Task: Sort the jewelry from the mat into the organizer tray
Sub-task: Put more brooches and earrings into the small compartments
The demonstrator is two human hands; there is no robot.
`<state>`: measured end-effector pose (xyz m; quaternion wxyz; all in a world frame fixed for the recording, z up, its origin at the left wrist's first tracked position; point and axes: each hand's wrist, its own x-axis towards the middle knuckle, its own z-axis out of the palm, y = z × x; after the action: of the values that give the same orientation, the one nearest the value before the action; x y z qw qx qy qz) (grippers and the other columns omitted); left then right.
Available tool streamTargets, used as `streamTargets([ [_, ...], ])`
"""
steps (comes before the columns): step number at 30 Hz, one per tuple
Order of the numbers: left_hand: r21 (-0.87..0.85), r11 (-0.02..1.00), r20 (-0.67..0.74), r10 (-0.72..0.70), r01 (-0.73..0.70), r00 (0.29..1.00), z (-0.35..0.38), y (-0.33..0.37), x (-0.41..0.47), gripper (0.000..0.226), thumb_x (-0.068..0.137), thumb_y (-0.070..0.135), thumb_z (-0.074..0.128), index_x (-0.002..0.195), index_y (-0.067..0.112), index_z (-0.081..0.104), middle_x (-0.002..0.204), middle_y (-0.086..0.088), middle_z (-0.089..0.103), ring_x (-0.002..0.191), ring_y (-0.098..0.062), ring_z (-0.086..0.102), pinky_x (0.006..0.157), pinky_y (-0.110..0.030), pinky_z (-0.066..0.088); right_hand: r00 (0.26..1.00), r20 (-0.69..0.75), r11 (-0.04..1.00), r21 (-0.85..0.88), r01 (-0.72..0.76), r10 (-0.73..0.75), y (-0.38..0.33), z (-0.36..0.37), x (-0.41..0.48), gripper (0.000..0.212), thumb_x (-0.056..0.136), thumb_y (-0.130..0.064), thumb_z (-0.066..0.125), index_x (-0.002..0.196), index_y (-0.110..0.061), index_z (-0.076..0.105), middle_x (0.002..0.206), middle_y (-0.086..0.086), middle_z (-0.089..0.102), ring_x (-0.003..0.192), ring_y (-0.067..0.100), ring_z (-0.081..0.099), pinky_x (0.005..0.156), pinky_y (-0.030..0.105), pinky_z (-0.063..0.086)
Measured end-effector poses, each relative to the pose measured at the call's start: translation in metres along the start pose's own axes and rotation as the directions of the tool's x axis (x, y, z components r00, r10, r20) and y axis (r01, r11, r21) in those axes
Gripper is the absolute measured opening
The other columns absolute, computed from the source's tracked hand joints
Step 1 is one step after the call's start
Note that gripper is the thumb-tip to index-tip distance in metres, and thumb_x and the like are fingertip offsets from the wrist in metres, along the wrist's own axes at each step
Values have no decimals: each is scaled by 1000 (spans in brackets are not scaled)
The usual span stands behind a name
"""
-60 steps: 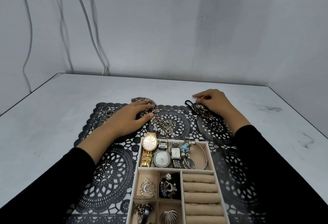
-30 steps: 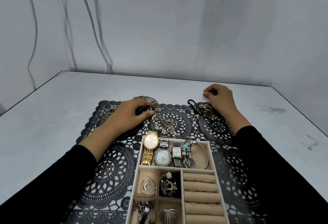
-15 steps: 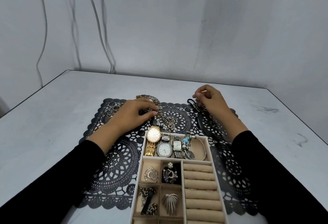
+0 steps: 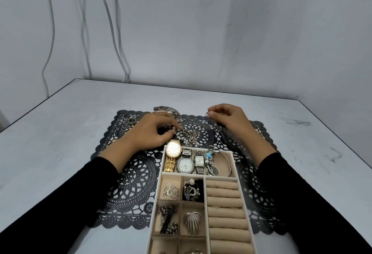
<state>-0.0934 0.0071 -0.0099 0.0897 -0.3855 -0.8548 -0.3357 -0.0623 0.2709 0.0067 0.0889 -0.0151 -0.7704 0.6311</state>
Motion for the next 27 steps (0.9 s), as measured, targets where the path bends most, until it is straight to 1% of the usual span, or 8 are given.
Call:
streamTargets([
  [3,-8,999,73,39,-38,997,-1,1,-1,18,84,28,69,99,29,77,105,17,66,102,0,61,92,-22,46,998,60,994,102,-33,26,2,0,2,26,81,0,69,106,-6,70,105,12,72,102,27,67,94,35,51],
  [8,17,999,107,38,-40,993,0,1,3,13,86,29,73,97,25,78,104,16,65,99,1,60,91,-24,49,994,102,982,178,-62,45,-1,-1,0,37,80,14,61,111,-4,67,111,18,68,106,32,63,97,39,50],
  [13,39,998,137,34,-39,990,-1,4,6,10,91,22,68,97,20,75,101,15,64,97,0,60,86,-20,46,990,135,974,218,-64,34,-5,-3,-1,42,79,20,57,117,0,62,107,13,69,91,15,67,78,20,55],
  [16,18,1000,79,-11,10,997,0,8,7,7,92,18,66,96,19,72,96,10,67,92,-4,61,78,-20,42,993,114,977,206,-62,39,-6,-2,-2,38,80,13,63,117,3,62,109,11,69,91,13,68,77,18,54],
  [20,-175,973,-5,-154,151,988,1,14,7,7,93,20,64,96,23,70,98,16,71,98,1,63,88,-21,45,998,61,963,268,-39,24,-8,-1,-3,27,84,4,64,110,5,64,106,10,70,89,13,69,74,16,53],
  [22,-321,931,-18,-191,175,981,0,17,8,8,94,19,63,99,18,69,100,9,74,97,-3,67,89,-25,49,999,35,963,267,-30,22,-10,0,-4,22,84,-1,66,104,7,65,93,11,70,78,14,67,68,17,53],
  [25,-514,834,-38,-259,203,965,-2,25,10,13,95,15,61,104,7,66,101,-2,76,79,-7,70,70,-16,50,1000,-1,968,248,-23,24,-11,2,-4,20,82,-9,71,95,5,67,80,9,68,69,17,59,65,22,52],
  [27,-645,730,-32,-320,225,947,-4,30,11,16,94,13,61,107,3,65,101,-5,76,90,-17,72,72,-16,54,999,-26,970,245,-12,19,-12,2,-4,19,79,-10,74,90,3,68,75,9,67,66,18,58,64,27,48],
])
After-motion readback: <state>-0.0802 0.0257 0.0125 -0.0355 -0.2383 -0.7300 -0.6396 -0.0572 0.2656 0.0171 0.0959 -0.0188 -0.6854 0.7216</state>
